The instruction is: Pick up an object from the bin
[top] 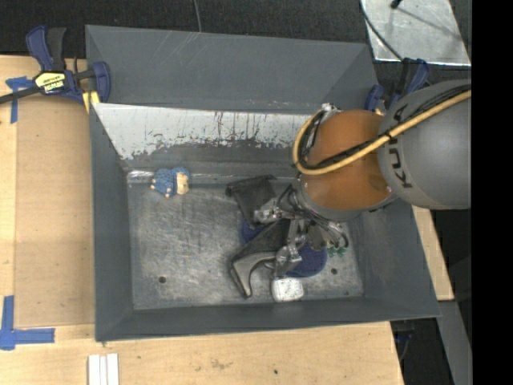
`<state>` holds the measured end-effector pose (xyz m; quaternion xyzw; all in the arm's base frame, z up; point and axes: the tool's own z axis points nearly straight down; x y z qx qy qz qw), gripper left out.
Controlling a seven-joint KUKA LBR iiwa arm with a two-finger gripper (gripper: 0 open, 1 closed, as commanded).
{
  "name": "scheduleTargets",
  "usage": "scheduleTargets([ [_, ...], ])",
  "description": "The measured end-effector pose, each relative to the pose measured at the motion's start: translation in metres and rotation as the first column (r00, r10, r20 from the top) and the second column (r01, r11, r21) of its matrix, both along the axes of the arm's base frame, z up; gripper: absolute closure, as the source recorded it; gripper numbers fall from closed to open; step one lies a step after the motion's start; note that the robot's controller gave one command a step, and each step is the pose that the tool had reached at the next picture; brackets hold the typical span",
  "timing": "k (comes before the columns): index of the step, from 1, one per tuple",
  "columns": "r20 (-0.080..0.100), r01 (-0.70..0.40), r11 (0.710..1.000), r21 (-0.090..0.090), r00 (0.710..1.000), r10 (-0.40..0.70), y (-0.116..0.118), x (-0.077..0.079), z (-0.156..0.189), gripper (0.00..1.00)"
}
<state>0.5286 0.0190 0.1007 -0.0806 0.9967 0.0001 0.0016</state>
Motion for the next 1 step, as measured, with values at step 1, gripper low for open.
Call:
scheduleTargets([
  [1, 0.001, -0.262, 0.965, -0.003, 0.965, 0.262, -0.0365, 0.0115, 0.1595, 1.00],
])
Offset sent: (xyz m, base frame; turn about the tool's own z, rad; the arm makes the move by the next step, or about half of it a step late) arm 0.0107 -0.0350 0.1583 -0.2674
